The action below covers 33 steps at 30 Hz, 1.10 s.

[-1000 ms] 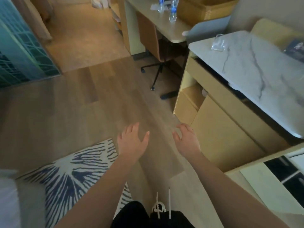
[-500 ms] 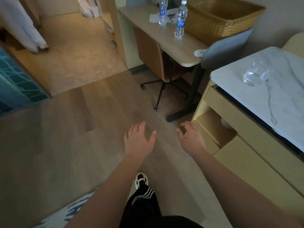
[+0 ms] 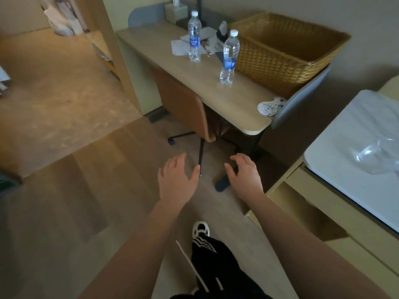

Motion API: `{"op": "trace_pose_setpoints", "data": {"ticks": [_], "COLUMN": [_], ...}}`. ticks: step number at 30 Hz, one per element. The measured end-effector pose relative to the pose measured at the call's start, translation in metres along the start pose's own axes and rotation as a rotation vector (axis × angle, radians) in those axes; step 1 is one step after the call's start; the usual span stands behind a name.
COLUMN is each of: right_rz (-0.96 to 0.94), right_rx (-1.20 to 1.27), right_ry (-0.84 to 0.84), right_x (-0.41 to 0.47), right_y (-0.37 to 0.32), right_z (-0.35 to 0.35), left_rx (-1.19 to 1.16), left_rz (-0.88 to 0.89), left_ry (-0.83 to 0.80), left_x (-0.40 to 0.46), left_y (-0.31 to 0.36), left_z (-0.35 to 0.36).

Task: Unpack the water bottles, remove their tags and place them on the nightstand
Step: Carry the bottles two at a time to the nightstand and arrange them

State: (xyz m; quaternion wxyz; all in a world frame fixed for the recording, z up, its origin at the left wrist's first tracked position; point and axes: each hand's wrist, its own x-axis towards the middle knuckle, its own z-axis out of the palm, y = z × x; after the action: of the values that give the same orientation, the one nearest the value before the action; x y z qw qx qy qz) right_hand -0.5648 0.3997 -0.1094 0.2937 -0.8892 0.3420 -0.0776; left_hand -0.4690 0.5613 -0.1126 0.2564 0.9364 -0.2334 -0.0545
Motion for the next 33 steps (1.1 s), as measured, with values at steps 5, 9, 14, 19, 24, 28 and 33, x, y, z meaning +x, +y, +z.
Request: {"op": "trace_pose_setpoints", "data": {"ticks": [5, 9, 14, 19, 24, 28, 33], "right_rz": [0.043, 0.088, 0.198, 0.248, 0.332, 0.402, 0.523], "right_rx": [0.03, 0.111, 0.148, 0.138, 0.131, 0.109, 0.123], "right_ry": [0.052, 0.161, 0.264, 0.303, 0.362, 0.419, 0.694], "right_x": [0.096, 0.188, 0.295, 0.356, 0.39, 0.415, 0.446], "right_y": [-0.019, -0.027, -0.049, -0.073, -0.084, -0.094, -0.123], "right_z": [0.022, 0.028, 0.026, 0.029, 0.035, 0.042, 0.045], "left_rx": [0.02, 0.037, 0.079, 0.035, -0.013, -0.094, -0.109], "left_rz": [0.085, 0.183, 0.32, 0.355, 0.413, 0.461, 0.582], "left_ry": [-0.018, -0.095, -0.186, -0.177, -0.186, -0.199, -0.275], "left_x": [0.109, 0.209, 0.332, 0.423, 0.489, 0.539, 0.605], "left_y": [-0.011, -0.011, -0.002, 0.015, 0.018, 0.018, 0.012], "left_z": [0.019, 0.029, 0.021, 0.009, 0.009, 0.009, 0.004]}}
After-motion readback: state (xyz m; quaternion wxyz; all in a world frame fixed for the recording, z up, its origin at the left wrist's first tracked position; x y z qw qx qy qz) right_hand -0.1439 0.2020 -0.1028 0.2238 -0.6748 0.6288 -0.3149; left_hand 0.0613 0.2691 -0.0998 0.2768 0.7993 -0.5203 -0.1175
